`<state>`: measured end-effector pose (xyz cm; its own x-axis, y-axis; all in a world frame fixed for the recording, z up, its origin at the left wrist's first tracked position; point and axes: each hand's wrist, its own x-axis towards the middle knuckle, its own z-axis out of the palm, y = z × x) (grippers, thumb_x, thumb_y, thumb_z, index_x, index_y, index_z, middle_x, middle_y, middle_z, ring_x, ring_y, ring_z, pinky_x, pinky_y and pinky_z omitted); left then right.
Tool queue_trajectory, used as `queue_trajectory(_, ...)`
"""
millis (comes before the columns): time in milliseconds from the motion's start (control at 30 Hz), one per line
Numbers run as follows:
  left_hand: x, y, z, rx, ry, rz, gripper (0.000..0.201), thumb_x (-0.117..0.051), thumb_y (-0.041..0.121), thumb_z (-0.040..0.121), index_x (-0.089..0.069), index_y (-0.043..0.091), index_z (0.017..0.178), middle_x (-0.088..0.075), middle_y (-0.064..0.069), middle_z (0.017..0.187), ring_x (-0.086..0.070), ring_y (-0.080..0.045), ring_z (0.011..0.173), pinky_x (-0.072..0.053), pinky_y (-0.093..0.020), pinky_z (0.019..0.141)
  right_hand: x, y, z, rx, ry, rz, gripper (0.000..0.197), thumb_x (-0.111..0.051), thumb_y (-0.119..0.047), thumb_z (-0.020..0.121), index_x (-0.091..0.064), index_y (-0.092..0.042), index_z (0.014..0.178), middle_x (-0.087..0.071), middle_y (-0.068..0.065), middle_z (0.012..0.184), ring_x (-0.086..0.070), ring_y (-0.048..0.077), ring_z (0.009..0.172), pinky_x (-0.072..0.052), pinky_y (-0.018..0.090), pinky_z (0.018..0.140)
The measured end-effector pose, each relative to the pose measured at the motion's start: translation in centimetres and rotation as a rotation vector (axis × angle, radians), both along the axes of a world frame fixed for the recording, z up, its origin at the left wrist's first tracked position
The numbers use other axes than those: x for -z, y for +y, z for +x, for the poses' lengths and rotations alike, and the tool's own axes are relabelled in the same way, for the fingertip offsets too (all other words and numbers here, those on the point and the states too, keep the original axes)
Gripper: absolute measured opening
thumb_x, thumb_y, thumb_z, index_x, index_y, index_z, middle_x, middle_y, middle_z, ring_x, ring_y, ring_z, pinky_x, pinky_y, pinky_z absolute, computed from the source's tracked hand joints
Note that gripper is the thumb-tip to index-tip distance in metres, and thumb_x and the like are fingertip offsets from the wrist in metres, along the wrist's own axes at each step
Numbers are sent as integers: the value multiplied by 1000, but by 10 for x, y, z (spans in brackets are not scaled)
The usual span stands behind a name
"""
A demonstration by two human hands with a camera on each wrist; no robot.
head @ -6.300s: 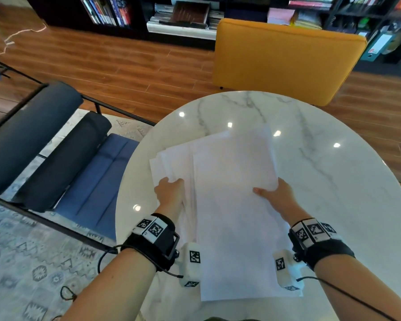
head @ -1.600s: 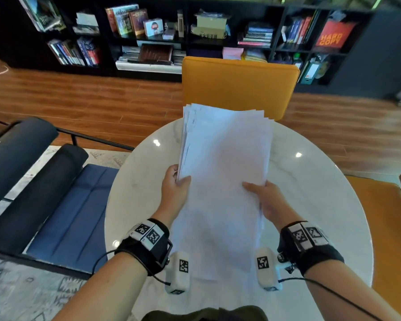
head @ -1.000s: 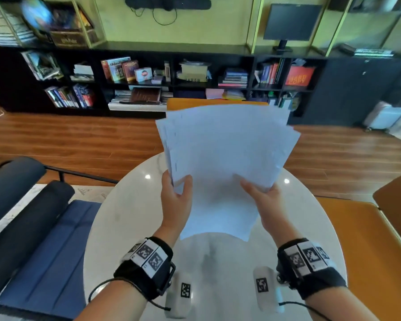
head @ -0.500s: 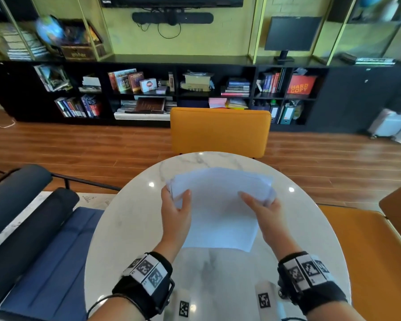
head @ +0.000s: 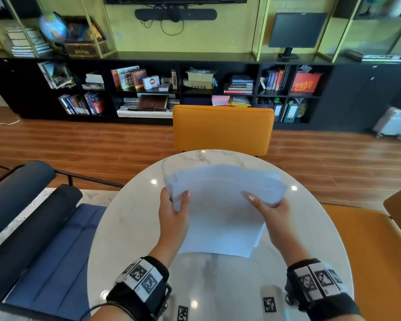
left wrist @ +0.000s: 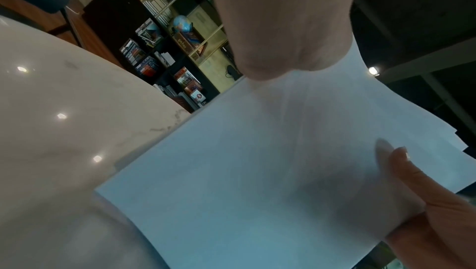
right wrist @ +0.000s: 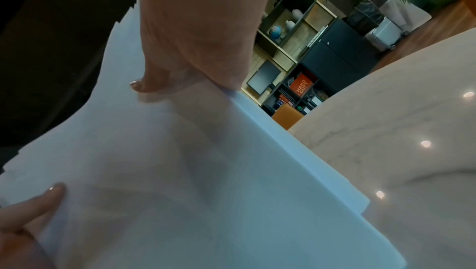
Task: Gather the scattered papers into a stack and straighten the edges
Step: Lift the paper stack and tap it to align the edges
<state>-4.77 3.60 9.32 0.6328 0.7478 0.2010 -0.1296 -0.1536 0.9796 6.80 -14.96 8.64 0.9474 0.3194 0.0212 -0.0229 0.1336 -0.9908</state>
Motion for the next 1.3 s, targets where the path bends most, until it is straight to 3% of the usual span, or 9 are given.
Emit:
queue_trajectory(100,4,5,2,7,14,-35,25,-62,20,90,-49,32,108,-63,7,110,-62,-13,106,-50,-30,90,2,-1,2,-38,-14,6,51,-83,-24,68,-65,-9,113,-76,6,104,-73,18,94,-58,34,77)
queue_trajectory(267,8,3,-1,42,103,-36,19,-61,24,91,-50,36,101,-63,9,106,-63,-17,105,-52,-35,90,9,2,-2,-8,-9,-85,50,-83,-37,58,-69,-16,100,-77,6,94,-75,19,84,-58,30,66)
queue_trajectory(367,-4,4,1,-54,41,2,24,-61,29,89,-48,25,110,-59,2,111,-57,-18,109,-48,-36,96,0,-2,0,22,-35,-4,48,-85,-29,66,-63,-19,107,-75,3,93,-74,17,81,-57,30,66)
queue_trajectory(633,5,3,0,12,42,-13,24,-60,23,91,-46,28,110,-60,14,103,-59,16,86,-49,-5,73,11,7,-5,9,-2,-49,56,-86,-34,59,-65,-18,109,-75,6,102,-72,21,92,-59,41,77)
queue_trajectory(800,10,6,1,94,88,-66,22,-57,21,93,-45,23,112,-62,6,104,-64,-10,99,-52,-15,71,12,12,-5,-7,70,-106,37,-87,-29,62,-74,-13,94,-77,7,93,-74,24,85,-59,49,79)
queue_trajectory(867,3,4,2,87,70,-64,17,-55,18,94,-47,23,108,-64,4,102,-65,-19,100,-54,-27,79,4,14,-7,15,81,-86,25,-85,-23,65,-76,-15,87,-78,6,91,-75,21,82,-60,42,75)
queue_trajectory(967,-15,3,4,56,-35,-74,14,-59,21,92,-49,27,99,-63,3,99,-64,-15,94,-53,-32,81,-18,11,-6,31,41,-5,19,-82,-18,69,-75,-17,86,-78,1,88,-75,17,82,-59,34,72)
queue_trajectory(1133,-5,8,7,47,8,-60,37,-64,30,88,-45,19,118,-59,2,113,-58,-14,109,-48,-29,92,-8,8,-5,-35,17,-59,38,-80,-13,71,-68,-18,106,-75,7,100,-72,19,88,-58,35,79)
queue_trajectory(1300,5,5,9,78,125,-10,25,-53,20,95,-45,19,118,-62,-1,111,-61,-22,109,-50,-36,92,6,15,-5,69,80,-160,8,-78,-16,74,-71,-15,79,-76,14,91,-72,31,86,-58,47,80)
